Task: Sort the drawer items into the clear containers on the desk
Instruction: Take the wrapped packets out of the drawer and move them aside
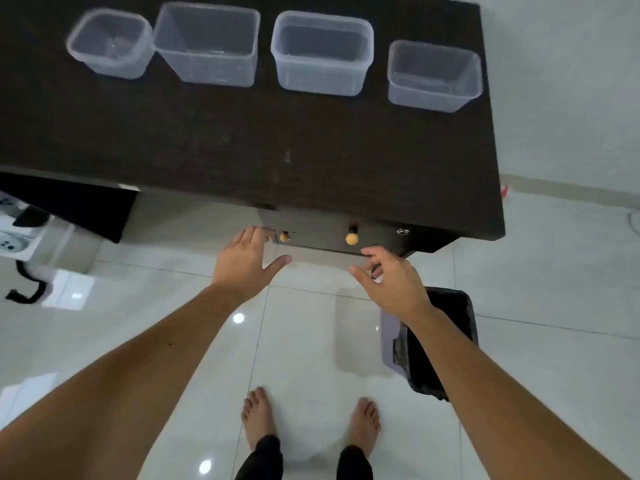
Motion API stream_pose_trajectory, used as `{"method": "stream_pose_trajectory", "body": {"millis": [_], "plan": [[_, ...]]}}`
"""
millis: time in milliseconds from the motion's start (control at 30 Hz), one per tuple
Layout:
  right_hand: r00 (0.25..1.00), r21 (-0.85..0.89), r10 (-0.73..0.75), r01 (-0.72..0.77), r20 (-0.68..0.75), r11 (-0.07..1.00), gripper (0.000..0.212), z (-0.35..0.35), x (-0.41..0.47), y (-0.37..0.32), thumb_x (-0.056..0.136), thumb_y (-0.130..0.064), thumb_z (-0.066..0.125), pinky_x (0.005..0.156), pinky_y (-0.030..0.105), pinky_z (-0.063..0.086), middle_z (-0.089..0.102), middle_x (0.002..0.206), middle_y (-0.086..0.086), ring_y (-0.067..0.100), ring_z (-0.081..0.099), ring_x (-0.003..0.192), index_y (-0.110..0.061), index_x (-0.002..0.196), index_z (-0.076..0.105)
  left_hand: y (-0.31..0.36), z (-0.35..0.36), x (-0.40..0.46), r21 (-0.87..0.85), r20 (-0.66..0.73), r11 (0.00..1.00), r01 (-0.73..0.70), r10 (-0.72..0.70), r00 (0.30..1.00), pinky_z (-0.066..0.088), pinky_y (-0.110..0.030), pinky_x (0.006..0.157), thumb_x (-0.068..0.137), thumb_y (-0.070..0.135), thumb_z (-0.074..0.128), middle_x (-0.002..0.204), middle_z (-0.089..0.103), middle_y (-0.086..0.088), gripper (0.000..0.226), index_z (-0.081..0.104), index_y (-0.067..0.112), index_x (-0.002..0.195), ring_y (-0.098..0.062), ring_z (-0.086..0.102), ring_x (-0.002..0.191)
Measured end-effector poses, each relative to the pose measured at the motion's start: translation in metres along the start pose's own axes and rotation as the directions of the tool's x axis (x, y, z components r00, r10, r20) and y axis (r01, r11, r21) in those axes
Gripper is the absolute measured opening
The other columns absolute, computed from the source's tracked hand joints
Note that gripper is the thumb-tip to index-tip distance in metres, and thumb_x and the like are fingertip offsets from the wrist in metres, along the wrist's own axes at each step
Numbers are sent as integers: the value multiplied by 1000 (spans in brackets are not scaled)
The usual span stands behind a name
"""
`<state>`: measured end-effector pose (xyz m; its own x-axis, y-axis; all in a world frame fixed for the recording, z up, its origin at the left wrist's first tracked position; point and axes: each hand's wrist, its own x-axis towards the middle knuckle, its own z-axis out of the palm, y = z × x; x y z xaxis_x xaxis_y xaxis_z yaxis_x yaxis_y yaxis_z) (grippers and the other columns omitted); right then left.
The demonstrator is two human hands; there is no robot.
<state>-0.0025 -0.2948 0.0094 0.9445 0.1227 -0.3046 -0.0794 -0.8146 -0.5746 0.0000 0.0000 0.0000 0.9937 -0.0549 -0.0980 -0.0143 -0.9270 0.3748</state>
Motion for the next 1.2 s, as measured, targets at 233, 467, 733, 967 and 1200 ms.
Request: {"method": "stream_pose_trajectory", "body": {"millis": [233, 467, 733, 967, 1200], "plan": [[986, 113, 24, -6, -165, 994, 42, 37, 42, 1, 100, -56, 55, 82, 42, 58, 64, 81, -18, 11, 63, 76, -21, 122, 64, -20, 19, 34, -162, -87, 972, 172, -188, 978, 52, -39, 87, 92, 66, 64, 132, 62, -6, 69, 54, 10, 132, -26, 63, 119], [962, 151, -42, 86, -271, 985, 41, 45, 51, 10, 102, -58, 50, 76, 46, 61, 77, 83, -6, 17, 72, 76, -20, 97, 65, -17, 21, 51, -185, -161, 968, 169, -200, 967, 50, -39, 82, 97, 58, 64, 122, 70, -13, 62, 55, 5, 129, -34, 68, 110], [923, 68, -124, 159, -364, 985, 32, 44, 39, 8, 106, -40, 57, 58, 43, 51, 57, 62, -5, 22, 53, 59, -16, 87, 62, -18, 15, 45, -313, -115, 939, 144, -188, 975, 54, -37, 87, 96, 52, 69, 119, 70, -9, 51, 59, 8, 121, -26, 69, 105], [932, 77, -105, 140, -347, 987, 31, 50, 24, 8, 106, -42, 57, 59, 35, 49, 57, 66, -11, 13, 54, 62, -18, 87, 64, -20, 10, 28, -347, -112, 933, 96, -143, 983, 59, -42, 94, 97, 44, 70, 119, 73, -6, 41, 59, 12, 120, -24, 69, 106], [933, 96, -74, 115, -353, 989, 28, 62, 4, 12, 105, -41, 58, 67, 42, 56, 64, 71, -8, 17, 60, 69, -19, 88, 64, -28, 14, 9, -330, -93, 943, 49, -84, 992, 51, -29, 84, 99, 39, 70, 111, 68, 3, 34, 59, 13, 118, -14, 61, 97]]}}
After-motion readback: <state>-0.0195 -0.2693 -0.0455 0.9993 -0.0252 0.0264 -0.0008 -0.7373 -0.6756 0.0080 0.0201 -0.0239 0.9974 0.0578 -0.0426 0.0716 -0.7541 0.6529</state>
